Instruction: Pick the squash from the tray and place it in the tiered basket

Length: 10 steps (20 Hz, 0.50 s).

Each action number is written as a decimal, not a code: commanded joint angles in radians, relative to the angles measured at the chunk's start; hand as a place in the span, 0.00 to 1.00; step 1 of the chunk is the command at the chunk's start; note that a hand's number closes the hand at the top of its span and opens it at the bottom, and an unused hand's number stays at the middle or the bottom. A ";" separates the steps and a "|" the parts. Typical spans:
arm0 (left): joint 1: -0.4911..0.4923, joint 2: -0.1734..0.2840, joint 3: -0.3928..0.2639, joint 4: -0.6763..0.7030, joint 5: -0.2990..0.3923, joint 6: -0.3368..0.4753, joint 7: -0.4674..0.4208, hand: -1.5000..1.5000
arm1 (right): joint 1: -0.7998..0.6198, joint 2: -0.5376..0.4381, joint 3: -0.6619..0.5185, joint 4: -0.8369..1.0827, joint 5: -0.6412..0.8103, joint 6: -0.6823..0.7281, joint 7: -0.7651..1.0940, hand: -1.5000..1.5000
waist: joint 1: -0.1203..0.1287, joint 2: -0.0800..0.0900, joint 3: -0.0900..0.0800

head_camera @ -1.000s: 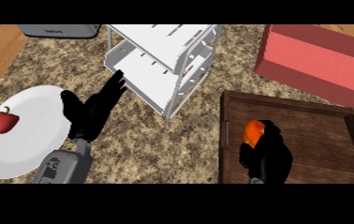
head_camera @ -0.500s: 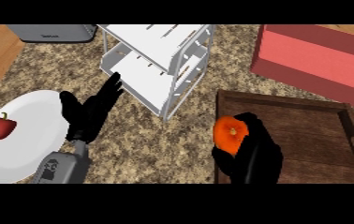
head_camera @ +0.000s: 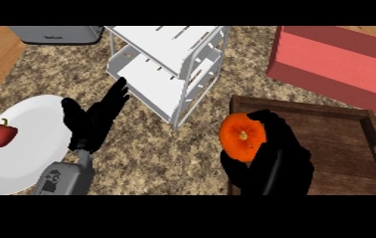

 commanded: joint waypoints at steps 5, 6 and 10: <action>-0.012 -0.008 -0.013 -0.002 -0.013 0.001 -0.008 0.50 | -0.146 0.012 -0.027 -0.011 0.014 0.211 0.241 1.00 | 0.028 0.015 0.002; -0.012 -0.013 -0.021 -0.002 -0.012 -0.004 -0.008 0.50 | -0.170 0.012 -0.049 -0.016 0.005 0.220 0.241 1.00 | 0.031 0.016 0.002; -0.023 -0.019 -0.030 0.000 -0.014 -0.010 -0.012 0.50 | -0.266 0.012 -0.136 0.003 -0.028 0.251 0.241 1.00 | 0.053 0.023 0.002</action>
